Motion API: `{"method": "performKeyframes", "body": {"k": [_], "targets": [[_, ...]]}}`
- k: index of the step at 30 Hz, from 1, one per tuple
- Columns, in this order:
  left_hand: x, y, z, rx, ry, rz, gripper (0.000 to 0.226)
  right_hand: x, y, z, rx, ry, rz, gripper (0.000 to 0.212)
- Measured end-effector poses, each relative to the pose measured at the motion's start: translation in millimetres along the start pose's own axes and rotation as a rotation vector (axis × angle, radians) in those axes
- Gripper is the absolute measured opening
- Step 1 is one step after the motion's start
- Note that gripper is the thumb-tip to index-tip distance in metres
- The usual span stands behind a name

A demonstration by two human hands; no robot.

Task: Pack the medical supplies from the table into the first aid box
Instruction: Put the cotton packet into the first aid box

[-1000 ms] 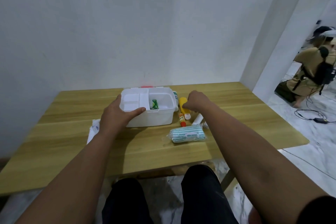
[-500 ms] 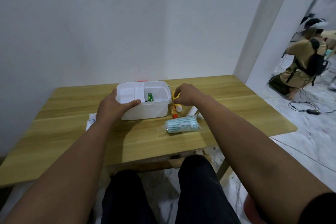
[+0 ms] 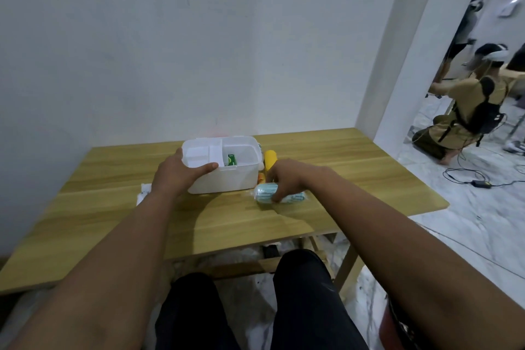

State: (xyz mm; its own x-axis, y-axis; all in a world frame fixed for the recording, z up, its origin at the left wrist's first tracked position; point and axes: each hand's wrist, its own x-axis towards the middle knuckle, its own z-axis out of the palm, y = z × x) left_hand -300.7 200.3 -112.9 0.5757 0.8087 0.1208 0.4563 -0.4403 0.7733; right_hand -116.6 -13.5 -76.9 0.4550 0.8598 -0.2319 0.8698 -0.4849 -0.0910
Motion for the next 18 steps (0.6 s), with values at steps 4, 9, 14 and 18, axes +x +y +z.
{"method": "performKeyframes", "body": {"k": [4,9,14,18], "targets": [[1,-3,1,0.006,0.008,0.013,0.108,-5,3,-54,0.065,0.028,0.023,0.042],[0,-7,2,0.013,0.018,-0.032,0.132,16,-11,-105,0.109,0.187,-0.003,0.052],[3,-10,2,0.043,0.015,-0.039,0.143,56,-43,-98,-0.023,0.097,-0.017,0.052],[1,-8,2,0.054,0.01,-0.024,0.138,83,-67,-80,-0.137,0.002,-0.019,0.05]]}}
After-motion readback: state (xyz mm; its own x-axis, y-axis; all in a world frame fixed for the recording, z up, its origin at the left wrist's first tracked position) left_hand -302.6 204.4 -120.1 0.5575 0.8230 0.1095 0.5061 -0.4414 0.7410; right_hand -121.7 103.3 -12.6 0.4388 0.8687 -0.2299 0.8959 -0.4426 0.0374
